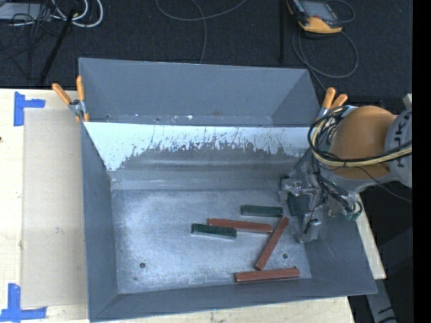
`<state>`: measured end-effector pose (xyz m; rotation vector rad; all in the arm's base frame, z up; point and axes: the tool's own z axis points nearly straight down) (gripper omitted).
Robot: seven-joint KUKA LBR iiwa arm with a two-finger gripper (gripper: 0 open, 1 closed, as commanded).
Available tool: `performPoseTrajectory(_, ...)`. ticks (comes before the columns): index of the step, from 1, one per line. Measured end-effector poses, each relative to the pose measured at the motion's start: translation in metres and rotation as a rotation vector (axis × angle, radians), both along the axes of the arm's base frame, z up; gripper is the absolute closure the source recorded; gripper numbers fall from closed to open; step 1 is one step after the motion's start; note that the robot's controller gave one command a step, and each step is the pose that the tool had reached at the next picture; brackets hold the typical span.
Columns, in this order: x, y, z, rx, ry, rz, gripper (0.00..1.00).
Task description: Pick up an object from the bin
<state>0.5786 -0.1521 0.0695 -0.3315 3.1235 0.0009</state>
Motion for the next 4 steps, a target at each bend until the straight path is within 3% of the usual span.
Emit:
performPoseTrajectory(1,-0.058,0.054,-0.001,0.003,0.005,-0.111,0.00)
performPoseTrajectory(2,-0.051,0.079,0.000,0.000,0.002,-0.362,0.00)
performPoseTrajectory(3,-0.051,0.079,0.000,-0.001,0.002,-0.358,1.00)
performPoseTrajectory(4,-0.070,0.102,0.133,0.000,-0.007,-0.287,1.00)
